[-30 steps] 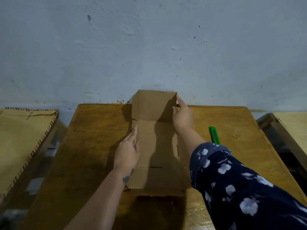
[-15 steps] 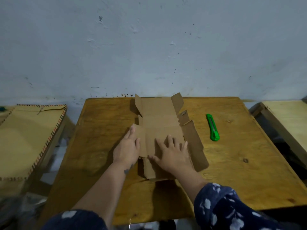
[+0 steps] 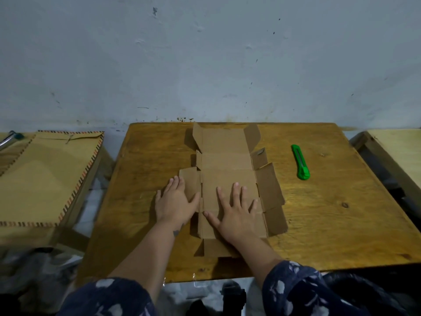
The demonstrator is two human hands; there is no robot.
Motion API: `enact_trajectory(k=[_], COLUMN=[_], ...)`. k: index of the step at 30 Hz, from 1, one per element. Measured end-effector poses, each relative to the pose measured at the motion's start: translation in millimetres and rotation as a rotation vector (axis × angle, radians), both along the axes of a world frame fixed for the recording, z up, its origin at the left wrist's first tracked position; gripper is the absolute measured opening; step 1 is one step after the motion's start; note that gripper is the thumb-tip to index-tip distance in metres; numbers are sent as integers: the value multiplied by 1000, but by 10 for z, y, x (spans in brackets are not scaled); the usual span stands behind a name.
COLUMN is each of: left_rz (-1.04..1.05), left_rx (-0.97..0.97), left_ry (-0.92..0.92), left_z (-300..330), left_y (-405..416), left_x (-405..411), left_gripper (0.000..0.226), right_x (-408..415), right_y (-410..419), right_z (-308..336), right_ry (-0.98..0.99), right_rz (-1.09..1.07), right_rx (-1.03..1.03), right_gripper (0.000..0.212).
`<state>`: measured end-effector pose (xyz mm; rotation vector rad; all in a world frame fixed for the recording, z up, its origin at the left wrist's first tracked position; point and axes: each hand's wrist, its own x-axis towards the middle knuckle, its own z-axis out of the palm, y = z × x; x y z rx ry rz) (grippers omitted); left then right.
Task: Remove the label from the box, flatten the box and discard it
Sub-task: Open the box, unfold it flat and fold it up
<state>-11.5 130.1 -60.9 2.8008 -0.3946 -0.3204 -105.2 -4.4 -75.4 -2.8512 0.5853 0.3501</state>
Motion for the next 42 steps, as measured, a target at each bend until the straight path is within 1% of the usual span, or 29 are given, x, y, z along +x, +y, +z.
enact_trajectory(k=[4, 7, 9, 12, 18, 21, 24, 27, 29, 31, 34, 37, 38, 42], left_rz=[31, 48, 33, 38, 32, 45, 64, 28, -32, -80, -136, -148, -138, -91], left_rx=[-173, -224, -166, -7, 183, 191, 123, 51, 44, 71, 180, 315, 333, 303], left_ry=[-30, -79, -118, -130, -8, 44, -31, -144, -174, -167, -135, -119, -110, -57], left_z=[19, 57, 56, 22, -116, -117, -31, 125, 225, 276, 223, 101, 63, -93], left_y=[166, 326, 422, 565, 612, 573, 449, 191, -28, -238, -461, -501, -480, -313], left_x=[48, 120, 150, 168, 169, 161, 158, 206, 233, 221, 162, 137, 140, 176], left_gripper=[60, 51, 48, 49, 59, 59, 63, 67, 67, 68, 73, 79, 79, 82], right_x=[83, 120, 109, 101, 95, 110, 163, 292, 416, 546, 688, 724, 711, 642], right_y=[-40, -72, -88, -83, -77, -90, -108, -189, -335, -536, -842, -1077, -1132, -1205], right_z=[18, 20, 8, 19, 19, 63, 154, 255, 305, 337, 341, 235, 177, -40], right_ry=[26, 37, 34, 25, 19, 41, 35, -117, -203, -220, -172, -101, -88, -105], right_rz=[-1, 7, 10, 16, 22, 18, -9, -68, -102, -118, -120, -150, -175, -260], right_rx=[19, 31, 32, 36, 32, 59, 126, 65, -5, -66, -139, -109, -90, -9], right_gripper=[80, 80, 80, 79, 80, 82, 86, 72, 64, 62, 64, 64, 64, 64])
